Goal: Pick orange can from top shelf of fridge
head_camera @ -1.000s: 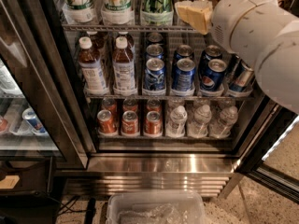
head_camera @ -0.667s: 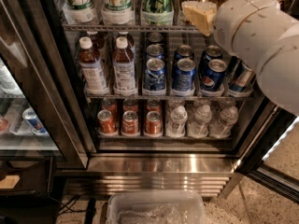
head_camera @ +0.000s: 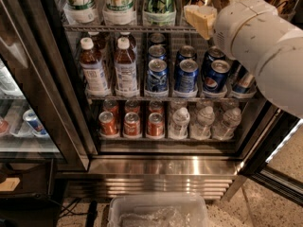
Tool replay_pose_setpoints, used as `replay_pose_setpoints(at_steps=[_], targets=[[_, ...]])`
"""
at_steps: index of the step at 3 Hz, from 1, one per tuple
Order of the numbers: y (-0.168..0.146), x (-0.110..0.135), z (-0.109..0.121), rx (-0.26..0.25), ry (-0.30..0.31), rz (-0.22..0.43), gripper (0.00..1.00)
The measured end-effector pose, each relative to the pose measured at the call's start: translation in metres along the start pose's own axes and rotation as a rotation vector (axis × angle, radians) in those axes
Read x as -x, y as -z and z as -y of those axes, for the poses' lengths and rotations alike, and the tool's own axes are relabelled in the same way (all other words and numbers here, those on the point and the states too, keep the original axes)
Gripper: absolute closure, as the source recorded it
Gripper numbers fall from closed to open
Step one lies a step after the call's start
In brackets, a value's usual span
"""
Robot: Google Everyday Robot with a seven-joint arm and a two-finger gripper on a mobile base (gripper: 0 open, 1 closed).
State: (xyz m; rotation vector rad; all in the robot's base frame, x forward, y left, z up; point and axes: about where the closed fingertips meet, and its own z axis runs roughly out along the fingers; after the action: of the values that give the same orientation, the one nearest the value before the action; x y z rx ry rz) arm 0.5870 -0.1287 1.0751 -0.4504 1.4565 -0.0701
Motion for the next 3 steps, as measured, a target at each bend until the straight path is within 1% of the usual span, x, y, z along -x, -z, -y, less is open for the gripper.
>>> replay_pose_setpoints(at_steps=[1,2,3], targets=[[-0.008,-0.002,-0.002,-0.005,-0.027,0.006,0.36],[-0.017,-0.001,-0.006,-0.008,-0.043,0.017,0.38],[-0.025,-0.001,-0.006,-0.023,-0.045,0.026,0.36]])
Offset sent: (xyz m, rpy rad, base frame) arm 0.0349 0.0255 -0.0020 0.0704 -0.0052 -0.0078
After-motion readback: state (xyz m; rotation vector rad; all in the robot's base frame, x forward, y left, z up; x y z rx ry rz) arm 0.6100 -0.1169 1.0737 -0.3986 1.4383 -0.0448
